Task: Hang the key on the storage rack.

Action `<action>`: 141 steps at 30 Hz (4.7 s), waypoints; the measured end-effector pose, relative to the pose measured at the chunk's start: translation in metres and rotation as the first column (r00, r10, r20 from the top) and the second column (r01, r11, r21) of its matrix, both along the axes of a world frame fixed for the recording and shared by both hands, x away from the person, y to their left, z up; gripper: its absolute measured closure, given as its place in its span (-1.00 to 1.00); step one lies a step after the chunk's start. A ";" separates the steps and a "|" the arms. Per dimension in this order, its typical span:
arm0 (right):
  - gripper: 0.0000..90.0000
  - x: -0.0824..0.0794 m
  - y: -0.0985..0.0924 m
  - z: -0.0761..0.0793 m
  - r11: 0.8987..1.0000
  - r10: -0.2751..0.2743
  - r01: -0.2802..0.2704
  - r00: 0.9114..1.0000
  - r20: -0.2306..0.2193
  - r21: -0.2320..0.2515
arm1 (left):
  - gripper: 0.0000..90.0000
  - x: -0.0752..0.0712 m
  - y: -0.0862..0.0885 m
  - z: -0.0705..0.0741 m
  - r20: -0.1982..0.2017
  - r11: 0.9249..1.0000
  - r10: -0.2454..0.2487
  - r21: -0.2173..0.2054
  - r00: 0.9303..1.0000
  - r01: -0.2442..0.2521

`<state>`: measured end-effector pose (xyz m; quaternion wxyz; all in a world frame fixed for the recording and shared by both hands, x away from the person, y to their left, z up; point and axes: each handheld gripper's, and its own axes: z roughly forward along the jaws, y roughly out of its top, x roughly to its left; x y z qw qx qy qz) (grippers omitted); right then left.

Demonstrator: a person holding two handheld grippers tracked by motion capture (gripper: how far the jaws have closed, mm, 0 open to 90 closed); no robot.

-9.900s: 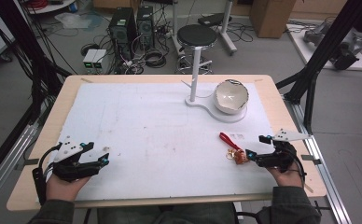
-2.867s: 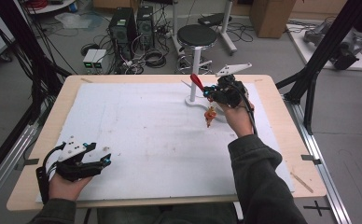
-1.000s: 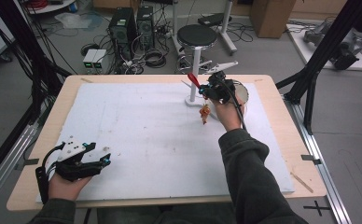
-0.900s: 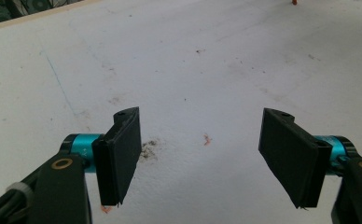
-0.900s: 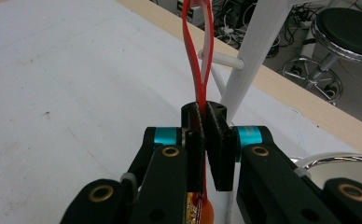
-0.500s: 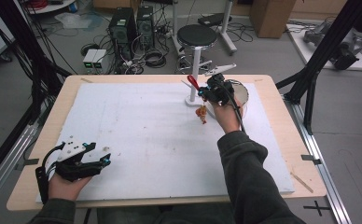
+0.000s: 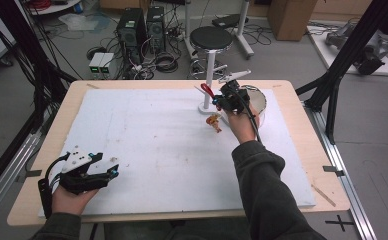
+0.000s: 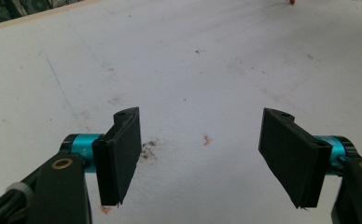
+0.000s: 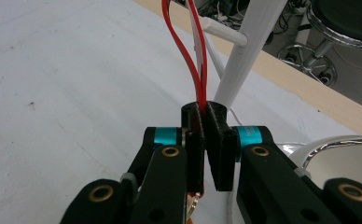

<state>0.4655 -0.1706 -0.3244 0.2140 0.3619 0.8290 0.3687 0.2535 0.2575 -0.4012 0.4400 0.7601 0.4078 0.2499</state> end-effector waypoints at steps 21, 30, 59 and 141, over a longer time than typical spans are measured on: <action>0.92 -0.007 0.009 0.000 1.000 -0.017 0.018 0.999 0.039 -0.016 | -0.33 0.000 0.000 0.000 0.001 1.000 -0.005 0.002 1.000 0.005; 0.92 -0.009 0.005 0.001 0.998 -0.050 0.051 0.997 0.052 -0.025 | -0.33 0.000 -0.001 0.000 0.001 1.000 -0.004 -0.001 1.000 0.004; 0.92 0.012 0.016 -0.010 0.996 -0.073 0.073 0.997 0.000 -0.056 | -0.33 0.000 -0.001 0.000 -0.002 1.000 -0.010 0.001 1.000 0.010; 0.49 0.023 -0.007 -0.010 0.996 -0.008 0.012 0.999 -0.045 0.092 | -0.33 0.000 -0.002 0.000 -0.002 1.000 -0.011 0.003 1.000 0.011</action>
